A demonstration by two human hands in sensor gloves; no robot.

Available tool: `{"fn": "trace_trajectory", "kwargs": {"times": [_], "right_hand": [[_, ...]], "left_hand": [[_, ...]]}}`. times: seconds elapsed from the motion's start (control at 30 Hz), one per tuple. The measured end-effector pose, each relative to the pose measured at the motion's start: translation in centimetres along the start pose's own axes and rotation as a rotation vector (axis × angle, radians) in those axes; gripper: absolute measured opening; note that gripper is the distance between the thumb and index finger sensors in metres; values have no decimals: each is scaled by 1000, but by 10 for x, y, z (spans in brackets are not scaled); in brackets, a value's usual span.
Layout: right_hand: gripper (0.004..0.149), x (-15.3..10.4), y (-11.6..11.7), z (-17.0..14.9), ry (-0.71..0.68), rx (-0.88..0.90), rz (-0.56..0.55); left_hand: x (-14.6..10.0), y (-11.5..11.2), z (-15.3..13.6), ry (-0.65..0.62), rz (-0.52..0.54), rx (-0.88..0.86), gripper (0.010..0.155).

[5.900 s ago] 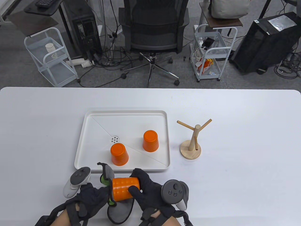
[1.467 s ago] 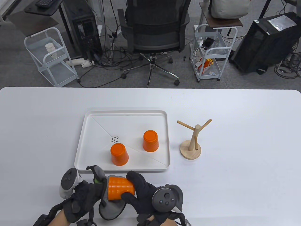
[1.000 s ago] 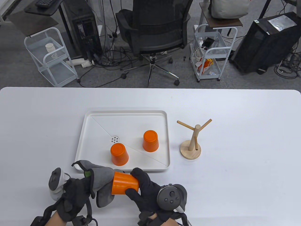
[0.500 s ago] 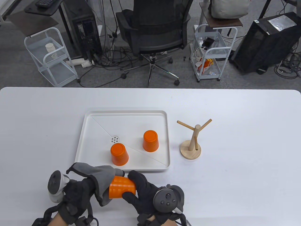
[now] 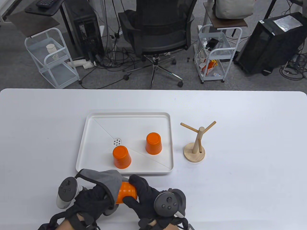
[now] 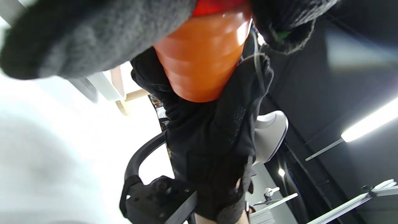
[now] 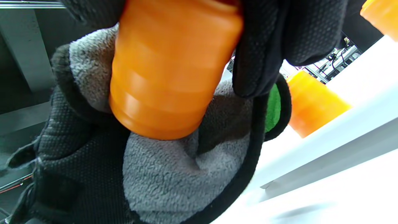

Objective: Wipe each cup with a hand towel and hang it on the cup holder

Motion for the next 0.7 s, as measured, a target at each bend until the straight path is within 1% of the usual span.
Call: {"fn": "trace_trajectory", "kwargs": {"times": [0.27,0.5,0.7], "right_hand": [[77,0,0,-5,77,46,9],[78,0,1,-17,207,120,22],[79,-1,0,-25,302,164,29]], "left_hand": [[5,-7,3,62,-52,145,76],[8,-12,7,101,-100,335,81],[10,-15,10,130,-126,449,84]]}}
Point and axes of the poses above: the tracker on the back of each hand, its own z axis roughly to the thumb side, its own x axis roughly from the wrist to the fingertips, y = z × x, the point moved 1 cm from there along x, roughly from the wrist to the fingertips, and after that the axes turned 15 degrees about -z, right-handed, at the moved point
